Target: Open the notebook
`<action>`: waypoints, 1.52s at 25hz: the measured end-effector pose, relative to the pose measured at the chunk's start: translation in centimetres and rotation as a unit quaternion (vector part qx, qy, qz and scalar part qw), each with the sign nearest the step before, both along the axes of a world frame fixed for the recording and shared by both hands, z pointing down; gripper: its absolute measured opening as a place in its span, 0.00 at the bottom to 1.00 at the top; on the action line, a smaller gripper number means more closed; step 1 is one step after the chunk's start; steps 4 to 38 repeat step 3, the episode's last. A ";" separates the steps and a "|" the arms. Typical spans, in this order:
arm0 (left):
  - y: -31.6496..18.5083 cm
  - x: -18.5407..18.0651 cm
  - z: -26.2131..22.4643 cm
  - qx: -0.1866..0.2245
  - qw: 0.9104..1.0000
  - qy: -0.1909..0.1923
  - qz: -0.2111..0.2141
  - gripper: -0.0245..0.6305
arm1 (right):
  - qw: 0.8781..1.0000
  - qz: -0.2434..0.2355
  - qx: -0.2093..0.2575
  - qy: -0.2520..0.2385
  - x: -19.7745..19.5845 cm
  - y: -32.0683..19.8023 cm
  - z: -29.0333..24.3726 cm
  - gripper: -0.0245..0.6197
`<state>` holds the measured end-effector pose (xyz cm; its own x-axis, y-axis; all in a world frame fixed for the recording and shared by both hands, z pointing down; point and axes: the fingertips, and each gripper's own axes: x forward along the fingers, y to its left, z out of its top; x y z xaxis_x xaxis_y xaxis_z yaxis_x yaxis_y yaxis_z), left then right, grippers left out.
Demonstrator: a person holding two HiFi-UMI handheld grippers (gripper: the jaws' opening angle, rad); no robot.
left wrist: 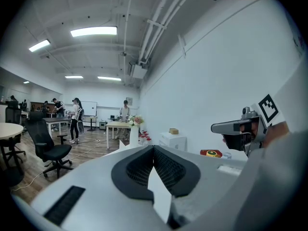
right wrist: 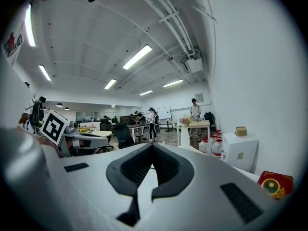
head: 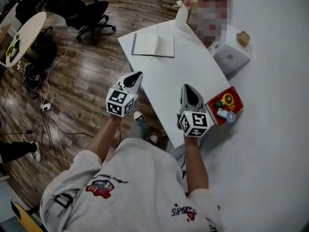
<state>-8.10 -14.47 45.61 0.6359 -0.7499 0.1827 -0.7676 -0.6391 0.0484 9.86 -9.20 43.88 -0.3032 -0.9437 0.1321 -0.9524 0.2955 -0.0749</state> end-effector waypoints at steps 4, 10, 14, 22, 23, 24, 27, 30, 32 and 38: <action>-0.4 -0.5 0.0 -0.001 1.000 -0.001 -0.001 0.04 | 1.000 -0.003 0.001 -0.001 -0.7 -0.5 -0.1 0.04; -0.4 -0.5 0.0 -0.001 1.000 -0.001 -0.001 0.04 | 1.000 -0.003 0.001 -0.001 -0.7 -0.5 -0.1 0.04; -0.4 -0.5 0.0 -0.001 1.000 -0.001 -0.001 0.04 | 1.000 -0.003 0.001 -0.001 -0.7 -0.5 -0.1 0.04; -0.4 -0.5 0.0 -0.001 1.000 -0.001 -0.001 0.04 | 1.000 -0.003 0.001 -0.001 -0.7 -0.5 -0.1 0.04; -0.4 -0.5 0.0 -0.001 1.000 -0.001 -0.001 0.04 | 1.000 -0.003 0.001 -0.001 -0.7 -0.5 -0.1 0.04; -0.4 -0.5 0.0 -0.001 1.000 -0.001 -0.001 0.04 | 1.000 -0.003 0.001 -0.001 -0.7 -0.5 -0.1 0.04; -0.4 -0.5 0.0 -0.001 1.000 -0.001 -0.001 0.04 | 1.000 -0.003 0.001 -0.001 -0.7 -0.5 -0.1 0.04; -0.4 -0.5 0.0 -0.001 1.000 -0.001 -0.001 0.04 | 1.000 -0.003 0.001 -0.001 -0.7 -0.5 -0.1 0.04; -0.4 -0.5 0.0 -0.001 1.000 -0.001 -0.001 0.04 | 1.000 -0.003 0.001 -0.001 -0.7 -0.5 -0.1 0.04; -0.4 -0.5 0.0 -0.001 1.000 -0.001 -0.001 0.04 | 1.000 -0.003 0.001 -0.001 -0.7 -0.5 -0.1 0.04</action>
